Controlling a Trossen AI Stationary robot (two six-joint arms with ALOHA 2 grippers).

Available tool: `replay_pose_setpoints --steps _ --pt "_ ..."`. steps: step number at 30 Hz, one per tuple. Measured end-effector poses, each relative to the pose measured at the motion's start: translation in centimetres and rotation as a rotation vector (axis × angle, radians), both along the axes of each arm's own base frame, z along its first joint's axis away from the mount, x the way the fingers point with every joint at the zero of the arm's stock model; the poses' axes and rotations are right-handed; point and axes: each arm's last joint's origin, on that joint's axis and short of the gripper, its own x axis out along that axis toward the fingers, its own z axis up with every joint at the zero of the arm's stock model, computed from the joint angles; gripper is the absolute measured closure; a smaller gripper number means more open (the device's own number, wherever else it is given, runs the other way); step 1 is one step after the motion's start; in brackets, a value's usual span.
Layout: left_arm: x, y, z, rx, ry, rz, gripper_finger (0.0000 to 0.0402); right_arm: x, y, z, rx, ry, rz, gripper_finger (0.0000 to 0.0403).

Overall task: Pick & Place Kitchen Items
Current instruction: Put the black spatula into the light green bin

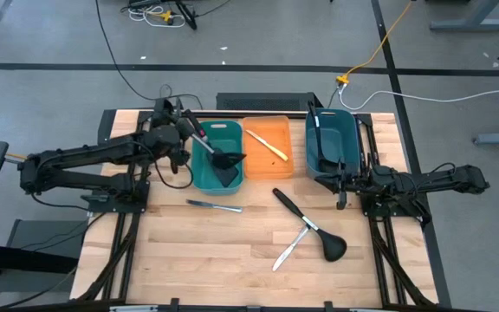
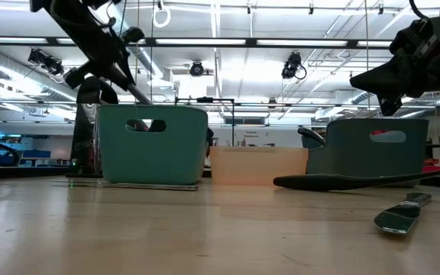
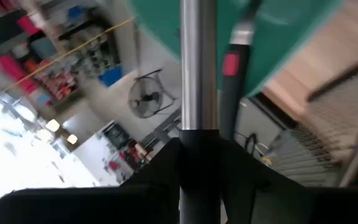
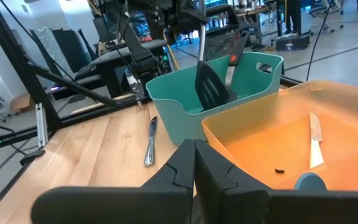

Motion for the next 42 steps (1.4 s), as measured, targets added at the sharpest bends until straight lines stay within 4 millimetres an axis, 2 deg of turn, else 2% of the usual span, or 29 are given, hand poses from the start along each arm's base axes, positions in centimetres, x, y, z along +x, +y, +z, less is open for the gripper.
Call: replay_pose_setpoints --steps 8,17,28,36,42 --pt "1.4 0.7 -0.7 0.017 0.047 -0.023 0.0318 0.0 0.0 0.0 -0.001 0.001 -0.007 0.0394" --pt "1.2 2.5 -0.7 0.031 0.068 -0.017 0.0318 0.0 0.0 0.0 -0.001 0.0 -0.007 0.0394" --pt "0.6 2.5 1.6 0.068 0.037 0.002 0.0318 0.0 -0.1 0.0 -0.002 0.0 -0.033 0.0394" --pt "0.1 3.1 1.9 0.062 0.047 0.039 0.0318 0.0 -0.1 0.1 0.006 -0.014 -0.034 0.0394" --pt "-0.8 2.0 2.0 0.017 0.04 0.021 0.0318 0.0 -0.1 0.2 0.007 -0.019 -0.034 0.0394"
